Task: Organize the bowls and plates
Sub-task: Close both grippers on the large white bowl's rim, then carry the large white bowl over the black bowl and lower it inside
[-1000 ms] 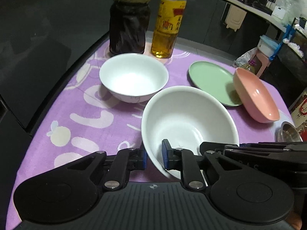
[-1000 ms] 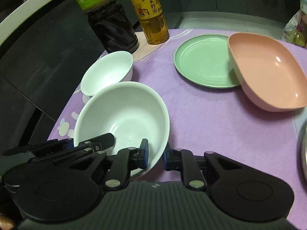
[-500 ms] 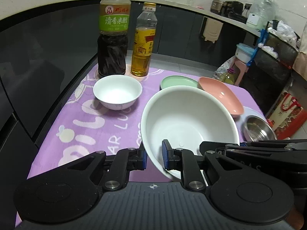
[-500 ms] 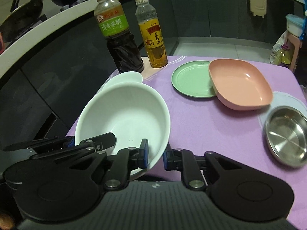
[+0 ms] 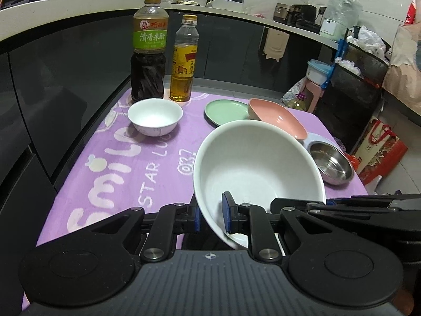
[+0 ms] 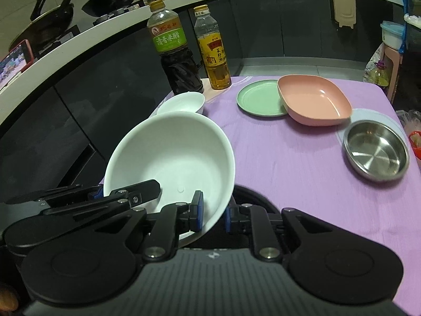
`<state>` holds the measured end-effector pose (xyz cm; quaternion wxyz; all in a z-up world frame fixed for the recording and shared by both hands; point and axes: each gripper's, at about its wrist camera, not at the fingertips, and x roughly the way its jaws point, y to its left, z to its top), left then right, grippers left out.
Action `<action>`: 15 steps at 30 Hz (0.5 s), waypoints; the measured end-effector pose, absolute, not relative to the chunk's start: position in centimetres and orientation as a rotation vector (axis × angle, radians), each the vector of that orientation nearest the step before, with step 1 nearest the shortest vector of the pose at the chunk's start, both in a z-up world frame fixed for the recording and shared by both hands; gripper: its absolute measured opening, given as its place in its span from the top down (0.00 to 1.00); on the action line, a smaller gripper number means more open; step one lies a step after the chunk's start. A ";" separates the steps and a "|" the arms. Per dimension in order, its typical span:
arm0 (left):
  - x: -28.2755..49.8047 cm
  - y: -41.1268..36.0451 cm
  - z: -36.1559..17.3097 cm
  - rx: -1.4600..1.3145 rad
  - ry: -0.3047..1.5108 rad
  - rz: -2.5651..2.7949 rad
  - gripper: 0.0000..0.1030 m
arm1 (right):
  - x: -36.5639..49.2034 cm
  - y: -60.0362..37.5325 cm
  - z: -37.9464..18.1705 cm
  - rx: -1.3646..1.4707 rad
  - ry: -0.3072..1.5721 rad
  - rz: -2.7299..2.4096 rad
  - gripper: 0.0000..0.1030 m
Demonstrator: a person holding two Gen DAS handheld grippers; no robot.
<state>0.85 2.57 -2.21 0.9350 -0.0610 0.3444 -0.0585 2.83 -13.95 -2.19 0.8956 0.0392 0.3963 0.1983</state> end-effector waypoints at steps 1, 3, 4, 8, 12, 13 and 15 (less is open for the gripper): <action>0.5 2.5 -2.4 -0.128 0.709 -0.124 0.86 | 2.5 -14.0 -2.3 0.084 0.821 0.411 0.84; 0.0 2.4 -2.8 -0.129 0.725 -0.130 0.86 | 1.7 -14.2 -2.7 0.092 0.827 0.410 0.84; -0.2 2.4 -2.9 -0.127 0.732 -0.133 0.86 | 1.4 -14.2 -3.0 0.093 0.833 0.409 0.84; -0.8 1.9 -3.3 -0.113 0.746 -0.142 0.86 | 0.5 -14.6 -3.6 0.104 0.847 0.398 0.84; -1.2 1.7 -3.5 -0.106 0.753 -0.150 0.86 | 0.0 -14.9 -3.8 0.112 0.853 0.395 0.84; -1.2 1.6 -3.5 -0.103 0.756 -0.151 0.86 | -0.1 -15.0 -3.8 0.113 0.853 0.395 0.84; -1.2 1.5 -3.6 -0.098 0.763 -0.155 0.86 | -0.3 -15.2 -3.9 0.115 0.854 0.395 0.83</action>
